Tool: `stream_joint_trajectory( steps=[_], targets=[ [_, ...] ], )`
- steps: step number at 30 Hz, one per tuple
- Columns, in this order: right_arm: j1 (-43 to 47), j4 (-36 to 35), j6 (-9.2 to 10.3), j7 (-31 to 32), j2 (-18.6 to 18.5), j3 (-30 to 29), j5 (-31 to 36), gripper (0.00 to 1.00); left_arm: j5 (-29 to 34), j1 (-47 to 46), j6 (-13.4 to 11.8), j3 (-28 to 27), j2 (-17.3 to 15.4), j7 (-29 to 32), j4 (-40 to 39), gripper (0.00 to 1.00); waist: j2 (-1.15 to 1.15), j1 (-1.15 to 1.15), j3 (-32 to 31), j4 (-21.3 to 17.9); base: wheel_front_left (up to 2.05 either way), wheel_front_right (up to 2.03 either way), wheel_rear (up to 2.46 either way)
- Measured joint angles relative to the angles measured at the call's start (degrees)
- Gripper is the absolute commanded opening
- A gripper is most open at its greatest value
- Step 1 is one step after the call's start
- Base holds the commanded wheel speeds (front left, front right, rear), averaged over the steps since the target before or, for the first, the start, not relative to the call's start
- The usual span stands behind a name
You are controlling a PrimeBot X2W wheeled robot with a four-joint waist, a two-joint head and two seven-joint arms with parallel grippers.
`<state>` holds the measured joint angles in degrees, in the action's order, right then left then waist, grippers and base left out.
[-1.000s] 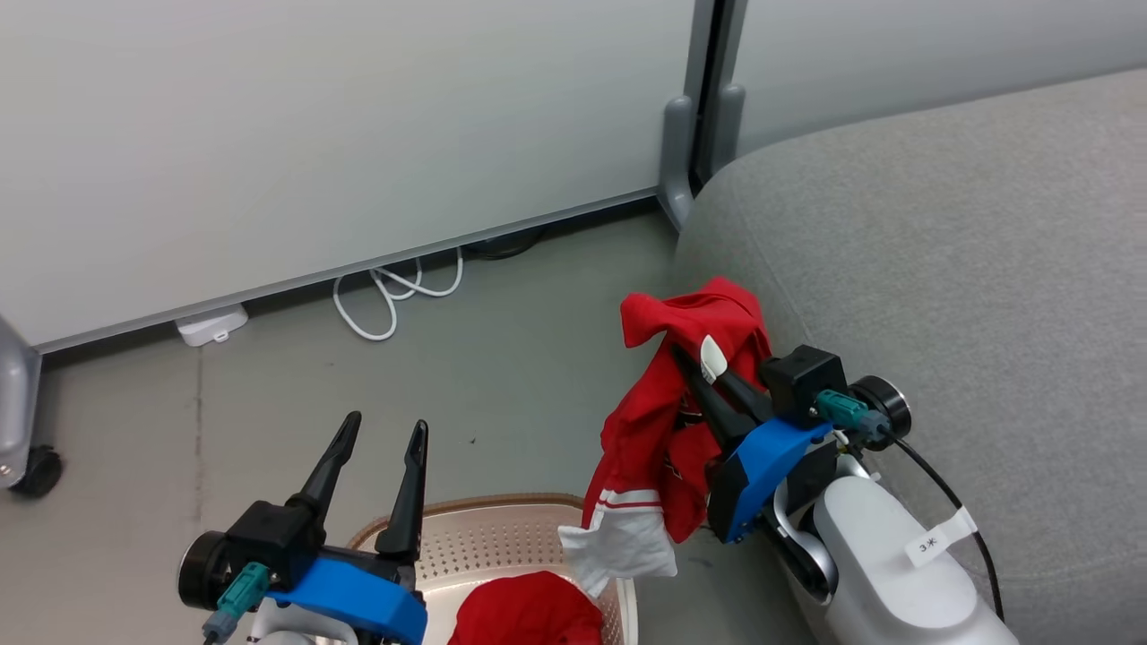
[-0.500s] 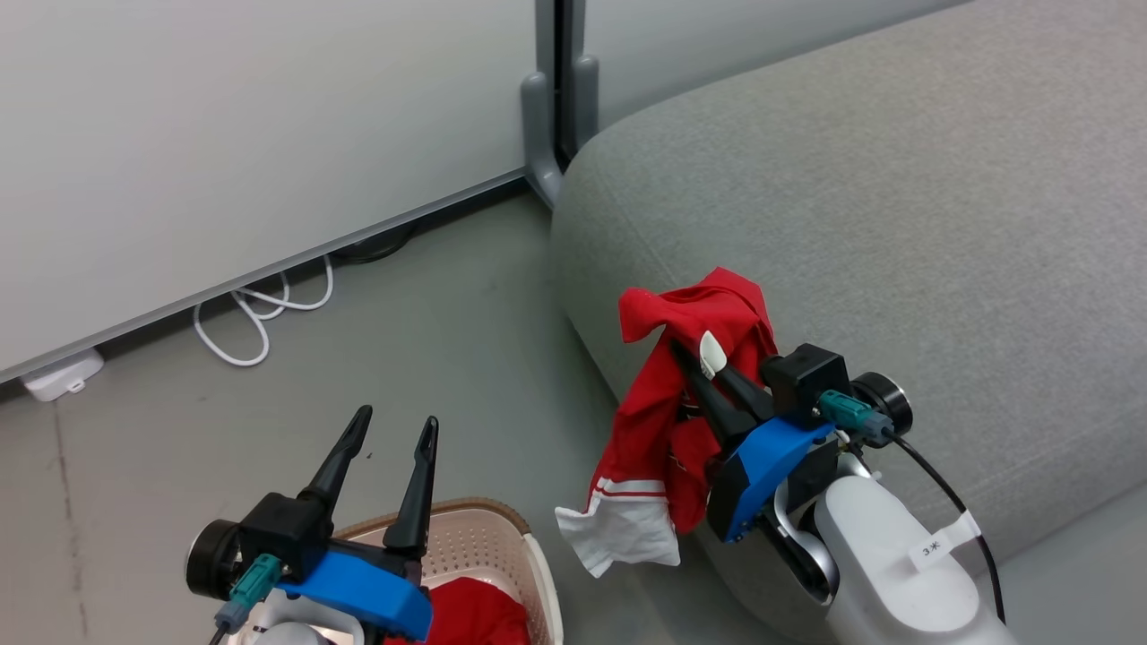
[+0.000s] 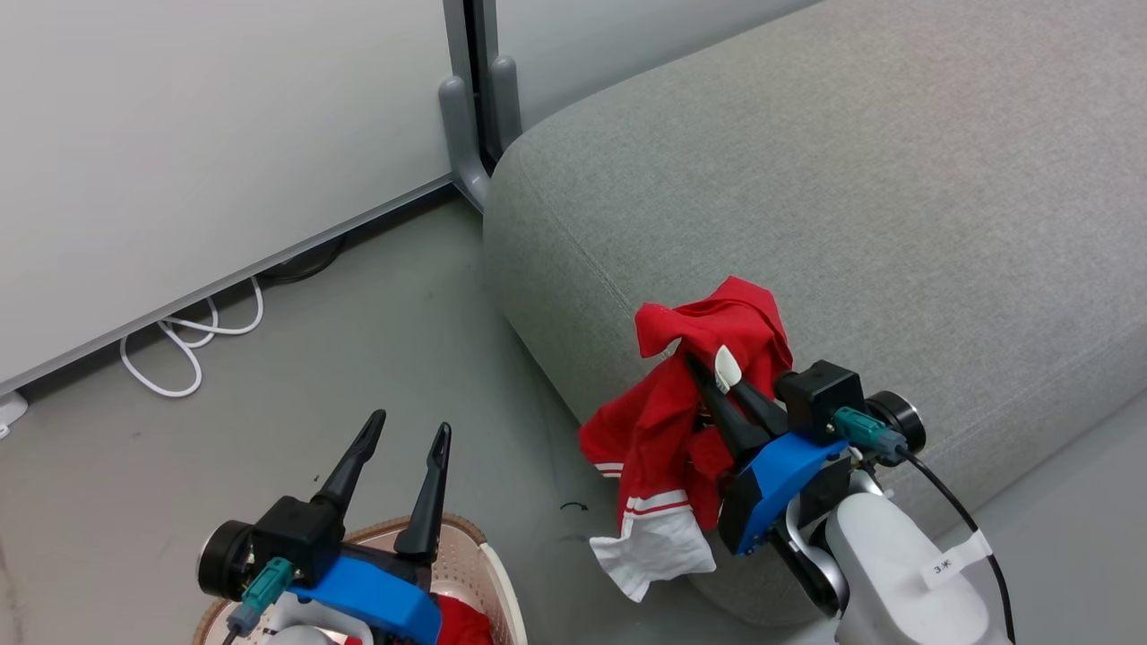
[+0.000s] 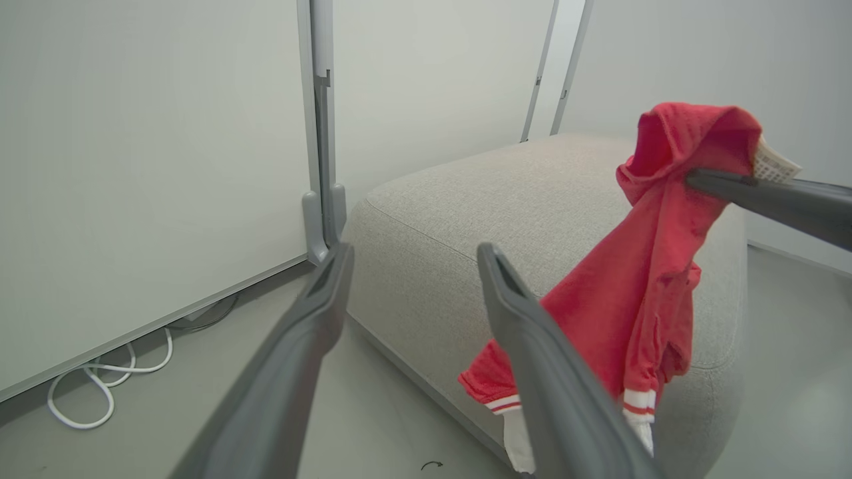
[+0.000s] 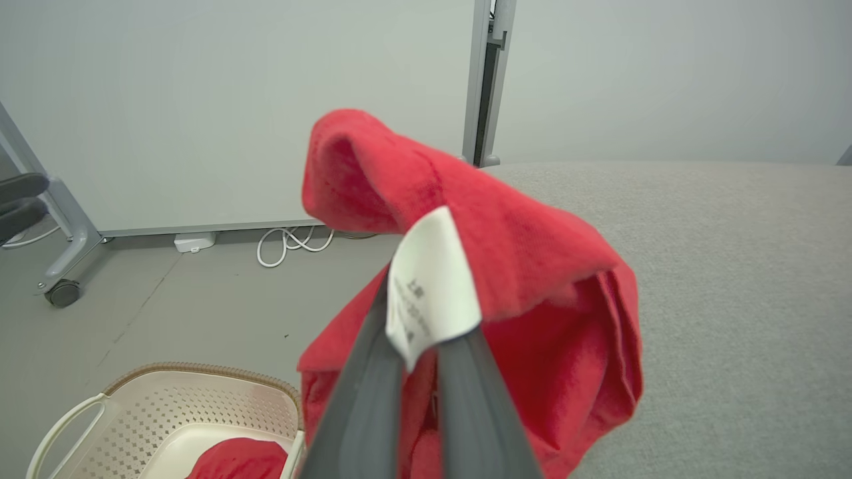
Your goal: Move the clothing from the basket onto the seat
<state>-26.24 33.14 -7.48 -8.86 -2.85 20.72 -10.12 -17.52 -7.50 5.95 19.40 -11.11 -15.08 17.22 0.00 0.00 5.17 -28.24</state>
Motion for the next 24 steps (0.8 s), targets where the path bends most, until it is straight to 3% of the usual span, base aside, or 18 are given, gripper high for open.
stream_joint_trajectory(
  steps=[7, 15, 24],
  targets=[
    [-0.43, -0.36, 0.0, 0.56, 0.01, -3.41, -0.21, 0.0, 0.49, -0.35, 0.48, 0.29, 0.67, 0.0, 0.25, 1.0, 0.0, 0.0, 0.86, 1.5, 0.0, 0.0, 0.0],
    [-8.92, -3.67, 0.0, 2.63, -0.34, -14.68, 3.32, 0.0, 2.16, -3.89, 0.94, 1.33, -0.1, 0.0, -1.54, 1.0, 0.0, 0.0, 5.69, 5.23, 0.0, 0.0, 0.0],
    [-22.08, -14.46, -0.01, 8.99, -9.54, -30.33, 4.13, 0.0, 4.05, -9.5, 1.15, 2.47, -2.15, 0.0, -5.78, 1.0, 0.0, 0.01, 15.94, 10.69, 0.0, 0.0, 0.0]
  ],
)
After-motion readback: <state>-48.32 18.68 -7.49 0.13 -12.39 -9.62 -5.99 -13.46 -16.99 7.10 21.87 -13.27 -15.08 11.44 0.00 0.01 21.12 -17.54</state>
